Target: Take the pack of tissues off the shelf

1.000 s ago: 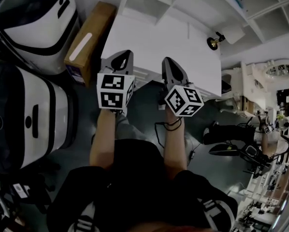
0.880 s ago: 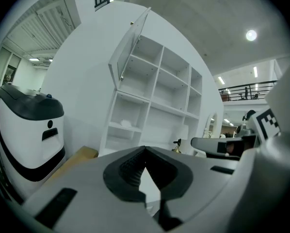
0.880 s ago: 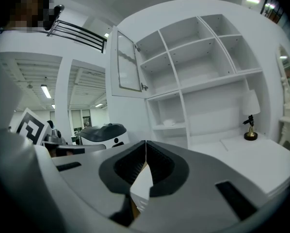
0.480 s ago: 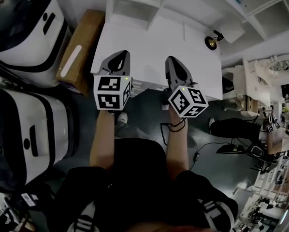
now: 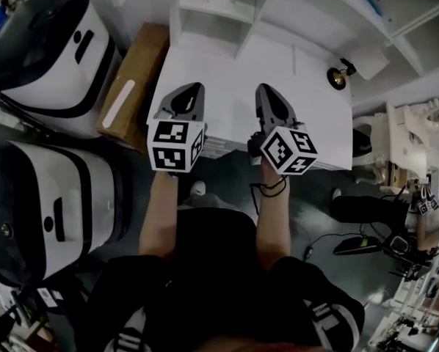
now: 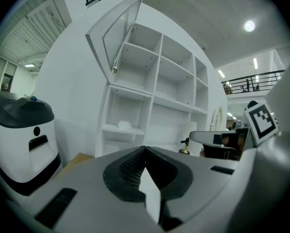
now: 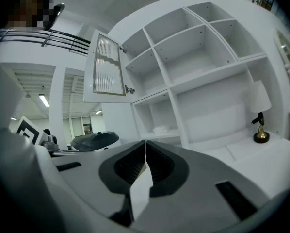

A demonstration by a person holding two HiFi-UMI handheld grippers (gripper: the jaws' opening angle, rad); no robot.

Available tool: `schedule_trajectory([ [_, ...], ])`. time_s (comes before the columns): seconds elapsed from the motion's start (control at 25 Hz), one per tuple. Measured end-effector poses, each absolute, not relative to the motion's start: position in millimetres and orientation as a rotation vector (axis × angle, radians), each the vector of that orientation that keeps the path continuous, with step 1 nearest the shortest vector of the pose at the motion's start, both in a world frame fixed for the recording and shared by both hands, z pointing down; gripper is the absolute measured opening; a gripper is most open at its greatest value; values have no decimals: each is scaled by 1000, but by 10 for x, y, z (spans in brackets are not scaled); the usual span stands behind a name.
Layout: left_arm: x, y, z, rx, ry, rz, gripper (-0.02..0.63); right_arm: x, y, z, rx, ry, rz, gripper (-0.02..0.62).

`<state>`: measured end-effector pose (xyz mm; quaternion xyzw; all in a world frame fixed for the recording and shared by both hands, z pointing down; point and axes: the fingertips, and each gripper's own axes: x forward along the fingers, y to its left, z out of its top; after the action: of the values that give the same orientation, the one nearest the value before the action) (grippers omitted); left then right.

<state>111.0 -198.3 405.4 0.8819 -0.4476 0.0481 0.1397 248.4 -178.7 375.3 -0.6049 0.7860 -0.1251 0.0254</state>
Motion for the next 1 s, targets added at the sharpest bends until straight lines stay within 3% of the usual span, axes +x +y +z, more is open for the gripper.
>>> schedule_trajectory([
  [1.0, 258, -2470, 4578, 2352, -1388, 232, 8, 1419, -2569, 4360, -1668, 2633, -623, 23],
])
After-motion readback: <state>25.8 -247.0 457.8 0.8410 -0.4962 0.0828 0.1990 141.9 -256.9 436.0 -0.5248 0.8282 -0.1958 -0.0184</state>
